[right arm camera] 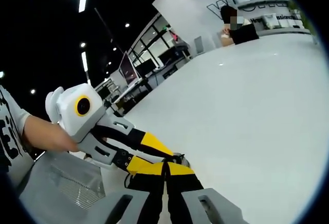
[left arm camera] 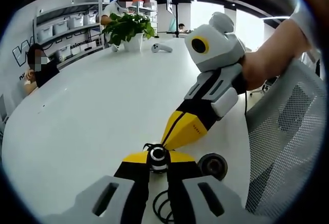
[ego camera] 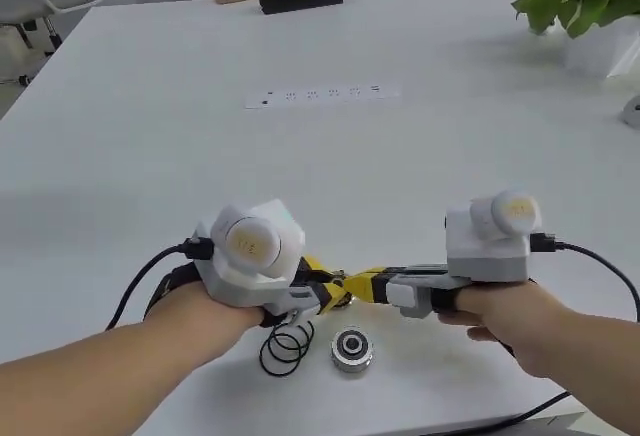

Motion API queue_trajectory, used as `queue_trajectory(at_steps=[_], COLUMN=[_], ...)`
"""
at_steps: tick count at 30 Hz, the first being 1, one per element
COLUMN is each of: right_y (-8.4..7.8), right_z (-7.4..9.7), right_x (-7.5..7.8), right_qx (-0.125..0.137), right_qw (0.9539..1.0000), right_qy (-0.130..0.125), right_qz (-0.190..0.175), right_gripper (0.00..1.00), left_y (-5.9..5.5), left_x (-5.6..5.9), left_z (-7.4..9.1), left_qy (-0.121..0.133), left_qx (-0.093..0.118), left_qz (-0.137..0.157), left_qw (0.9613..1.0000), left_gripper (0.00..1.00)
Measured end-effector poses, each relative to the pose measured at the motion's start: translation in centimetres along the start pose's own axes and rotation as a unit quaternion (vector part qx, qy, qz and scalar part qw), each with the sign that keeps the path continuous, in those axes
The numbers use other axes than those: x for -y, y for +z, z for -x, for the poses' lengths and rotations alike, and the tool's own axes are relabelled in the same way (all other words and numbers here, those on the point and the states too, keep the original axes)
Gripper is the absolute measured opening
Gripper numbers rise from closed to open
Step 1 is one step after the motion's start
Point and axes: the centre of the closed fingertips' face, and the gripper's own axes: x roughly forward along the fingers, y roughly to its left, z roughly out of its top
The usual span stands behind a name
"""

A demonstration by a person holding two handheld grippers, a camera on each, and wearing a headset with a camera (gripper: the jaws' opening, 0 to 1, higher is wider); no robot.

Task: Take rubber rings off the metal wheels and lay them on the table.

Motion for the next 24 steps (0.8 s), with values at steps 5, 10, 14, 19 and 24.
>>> queue_trajectory(at_steps=[5, 10, 14, 19, 24], right_y=[0.1, 0.1, 0.2, 0.3, 0.2], right_z=[0.1, 0.2, 0.5, 0.8, 0.6], right_x=[0.0, -0.3, -0.8, -0.7, -0.3], right_qx=[0.006, 0.011, 0.018, 0.029, 0.020], right_qw=[0.9999, 0.9997, 0.9986, 0.9967, 0.9991], right_qy=[0.009, 0.018, 0.040, 0.050, 0.024], right_qz=[0.002, -0.009, -0.031, -0.056, -0.028], right_gripper=[0.00, 0.00, 0.00, 0.00, 0.00], left_y=[0.0, 0.0, 0.0, 0.0, 0.0], left_x=[0.0, 0.1, 0.1, 0.1, 0.1], left_z=[0.0, 0.0, 0.0, 0.0, 0.0], left_qy=[0.001, 0.001, 0.001, 0.002, 0.000], left_qx=[0.000, 0.002, 0.001, 0.000, 0.001], left_qz=[0.000, 0.002, 0.003, 0.005, 0.005], left_qw=[1.0000, 1.0000, 1.0000, 1.0000, 1.0000], left_gripper=[0.07, 0.07, 0.07, 0.07, 0.07])
